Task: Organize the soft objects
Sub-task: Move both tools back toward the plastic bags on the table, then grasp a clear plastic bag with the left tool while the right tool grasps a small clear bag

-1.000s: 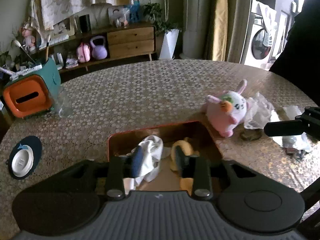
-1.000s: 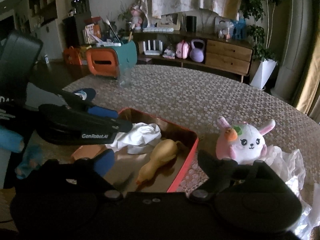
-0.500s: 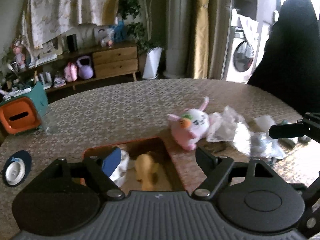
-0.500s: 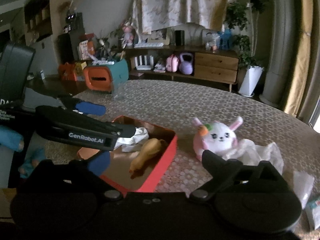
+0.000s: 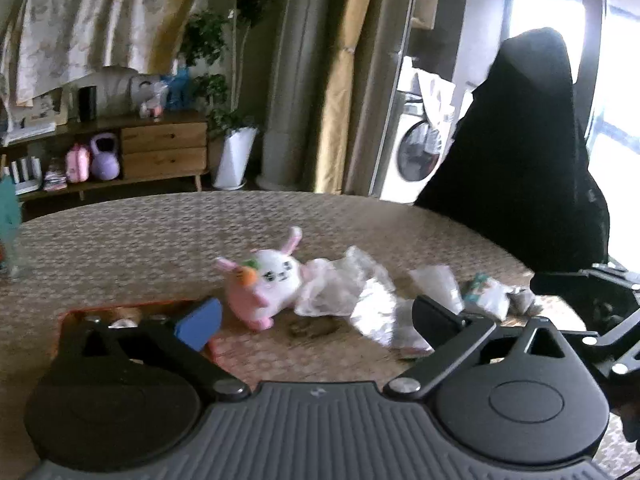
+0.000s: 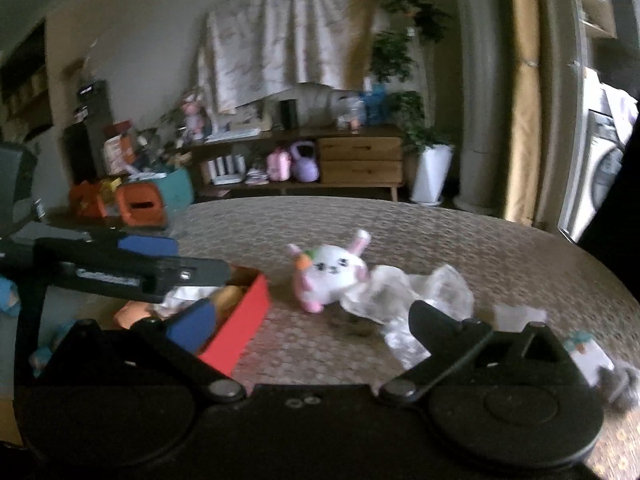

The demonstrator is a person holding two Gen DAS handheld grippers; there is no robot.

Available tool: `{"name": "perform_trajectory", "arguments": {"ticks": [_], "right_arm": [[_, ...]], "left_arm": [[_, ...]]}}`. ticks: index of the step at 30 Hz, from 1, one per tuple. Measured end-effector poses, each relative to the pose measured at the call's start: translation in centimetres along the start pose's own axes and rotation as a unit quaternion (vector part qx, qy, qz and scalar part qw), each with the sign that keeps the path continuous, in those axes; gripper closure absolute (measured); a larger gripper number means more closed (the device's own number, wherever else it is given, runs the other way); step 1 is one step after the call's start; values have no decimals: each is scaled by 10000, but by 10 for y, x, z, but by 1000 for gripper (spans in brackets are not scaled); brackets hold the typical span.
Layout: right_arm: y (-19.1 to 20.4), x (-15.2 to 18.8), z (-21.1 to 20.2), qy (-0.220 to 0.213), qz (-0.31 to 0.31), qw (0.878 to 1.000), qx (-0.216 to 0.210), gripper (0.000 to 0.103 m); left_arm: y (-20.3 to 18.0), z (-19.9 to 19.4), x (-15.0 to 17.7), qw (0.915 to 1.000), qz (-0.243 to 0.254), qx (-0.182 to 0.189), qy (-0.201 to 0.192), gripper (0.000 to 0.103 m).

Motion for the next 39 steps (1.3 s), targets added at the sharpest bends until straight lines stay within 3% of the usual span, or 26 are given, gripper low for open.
{"name": "perform_trajectory", "arguments": {"ticks": [7, 13, 19, 28, 39], "right_arm": [[-56, 25, -20, -12, 339, 9981, 513, 0], [-108, 46, -34, 95, 649, 9930, 986, 0], [-159, 60, -41, 169, 797, 9856, 1481, 0], [-223, 85, -42, 301, 1127, 9755, 1868, 2], [-296, 107, -32, 561, 1527, 9572, 2392, 6]], "left_arm": [[-35, 25, 7, 9996, 238, 132, 12, 0], [-76, 52, 17, 9964, 585, 605, 102, 0], [-102, 90, 36, 9957, 567, 583, 436, 0], [-137, 137, 50, 9908, 889, 772, 671, 0], [-148, 196, 56, 9878, 977, 762, 943, 0]]}}
Point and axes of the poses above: each gripper's, at about its wrist camera, not at the fingertips, and z roughly the way its jaws point, y to its left, x to its underside, the point moved 10 cm from there along z, roughly the way its jaws point, and after that the axes turned 5 degrees about -x, right-handed, at the moved point
